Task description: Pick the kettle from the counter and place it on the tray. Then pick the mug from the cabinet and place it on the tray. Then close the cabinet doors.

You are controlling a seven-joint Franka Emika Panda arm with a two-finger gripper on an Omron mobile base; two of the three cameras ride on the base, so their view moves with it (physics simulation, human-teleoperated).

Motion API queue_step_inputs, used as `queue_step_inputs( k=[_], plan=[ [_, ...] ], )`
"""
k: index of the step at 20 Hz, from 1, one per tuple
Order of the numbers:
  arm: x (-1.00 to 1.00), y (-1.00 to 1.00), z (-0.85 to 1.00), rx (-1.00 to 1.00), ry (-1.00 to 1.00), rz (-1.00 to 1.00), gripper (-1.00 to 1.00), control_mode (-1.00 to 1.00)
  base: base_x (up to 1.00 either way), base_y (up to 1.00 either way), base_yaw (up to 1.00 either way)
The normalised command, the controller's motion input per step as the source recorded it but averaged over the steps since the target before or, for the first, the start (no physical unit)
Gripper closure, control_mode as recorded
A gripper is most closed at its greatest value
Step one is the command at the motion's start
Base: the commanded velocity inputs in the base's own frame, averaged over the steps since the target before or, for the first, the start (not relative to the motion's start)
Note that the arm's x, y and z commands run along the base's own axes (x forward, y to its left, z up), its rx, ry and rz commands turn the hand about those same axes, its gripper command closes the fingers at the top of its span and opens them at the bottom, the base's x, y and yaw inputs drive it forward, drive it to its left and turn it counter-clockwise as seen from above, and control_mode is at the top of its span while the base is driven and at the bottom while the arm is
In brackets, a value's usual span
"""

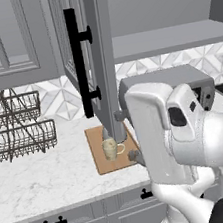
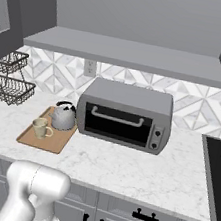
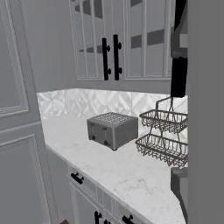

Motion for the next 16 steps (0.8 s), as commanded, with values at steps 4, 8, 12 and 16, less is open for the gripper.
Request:
queue_step_inputs(
  k=[4,8,12,16],
  plan=[
    [0.25,0.71,0.00,-0.03,0.00,-0.42,-1.00,-1.00,0.00,0.00,0.00],
    [0.41,0.41,0.00,0.00,0.00,-0.33,-1.00,-1.00,0.00,0.00,0.00],
    [0.53,0.14,-0.03,0.00,0.00,-0.28,-1.00,-1.00,0.00,0.00,0.00],
    [0.46,0.00,-0.08,-0.01,-0.01,-0.12,-1.00,-1.00,0.00,0.00,0.00]
  ],
)
